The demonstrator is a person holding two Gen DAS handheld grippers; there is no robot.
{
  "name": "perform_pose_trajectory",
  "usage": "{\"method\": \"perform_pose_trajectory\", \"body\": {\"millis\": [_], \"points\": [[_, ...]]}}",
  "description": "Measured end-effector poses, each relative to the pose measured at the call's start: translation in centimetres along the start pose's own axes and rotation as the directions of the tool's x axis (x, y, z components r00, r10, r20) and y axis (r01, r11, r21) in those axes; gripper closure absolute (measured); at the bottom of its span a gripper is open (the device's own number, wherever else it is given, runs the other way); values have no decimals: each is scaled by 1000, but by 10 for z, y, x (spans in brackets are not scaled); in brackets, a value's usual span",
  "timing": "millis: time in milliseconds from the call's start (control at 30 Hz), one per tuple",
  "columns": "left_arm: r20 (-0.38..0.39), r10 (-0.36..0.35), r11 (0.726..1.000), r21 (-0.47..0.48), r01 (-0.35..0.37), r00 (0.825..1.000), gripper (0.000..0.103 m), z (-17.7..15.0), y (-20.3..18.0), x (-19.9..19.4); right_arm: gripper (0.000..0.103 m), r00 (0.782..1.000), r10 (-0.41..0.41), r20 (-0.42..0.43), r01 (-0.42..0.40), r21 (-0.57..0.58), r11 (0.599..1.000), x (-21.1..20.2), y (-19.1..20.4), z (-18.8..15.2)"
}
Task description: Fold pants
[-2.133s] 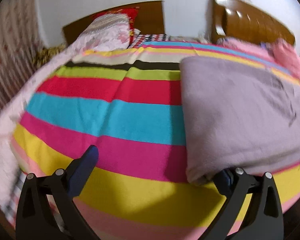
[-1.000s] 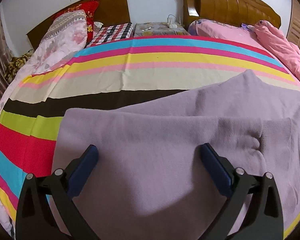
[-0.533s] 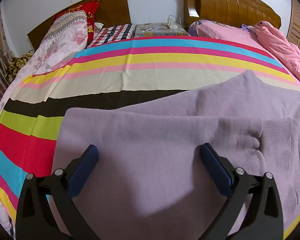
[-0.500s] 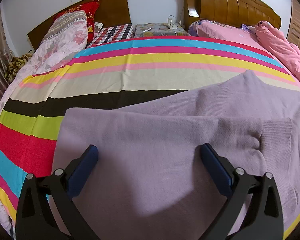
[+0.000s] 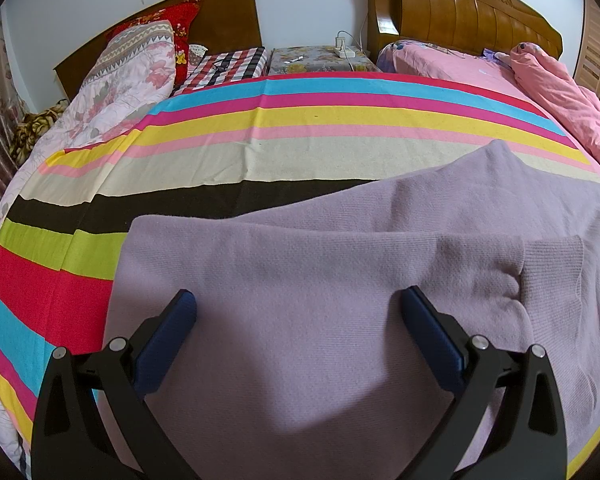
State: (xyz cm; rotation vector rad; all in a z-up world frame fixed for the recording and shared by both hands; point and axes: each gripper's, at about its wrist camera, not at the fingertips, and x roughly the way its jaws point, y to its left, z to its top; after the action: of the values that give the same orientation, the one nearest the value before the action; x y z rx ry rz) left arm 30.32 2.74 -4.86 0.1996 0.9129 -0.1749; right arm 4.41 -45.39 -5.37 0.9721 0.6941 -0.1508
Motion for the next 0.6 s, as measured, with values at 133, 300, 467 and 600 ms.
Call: {"method": "perform_pose_trajectory", "body": {"millis": [133,300,467,600], "points": [[0,-1,1000,0,1,1000,1,0,1,0,45,998,42,-48,-42,-11,999,4,0,0],[3,-1,1000,-1,1,1000,1,1,2,1,61,1000,-9,12,8,19,1000,9,2,4],[4,-1,1000,4,1,1000,1,1,1,0,75,986,64,154,-83,121,989,-7,-19,-3],[6,-4,1000,1,4,1000,1,2,1,0,75,984,34,174,-55,118,992,-7,-20,-6]]}}
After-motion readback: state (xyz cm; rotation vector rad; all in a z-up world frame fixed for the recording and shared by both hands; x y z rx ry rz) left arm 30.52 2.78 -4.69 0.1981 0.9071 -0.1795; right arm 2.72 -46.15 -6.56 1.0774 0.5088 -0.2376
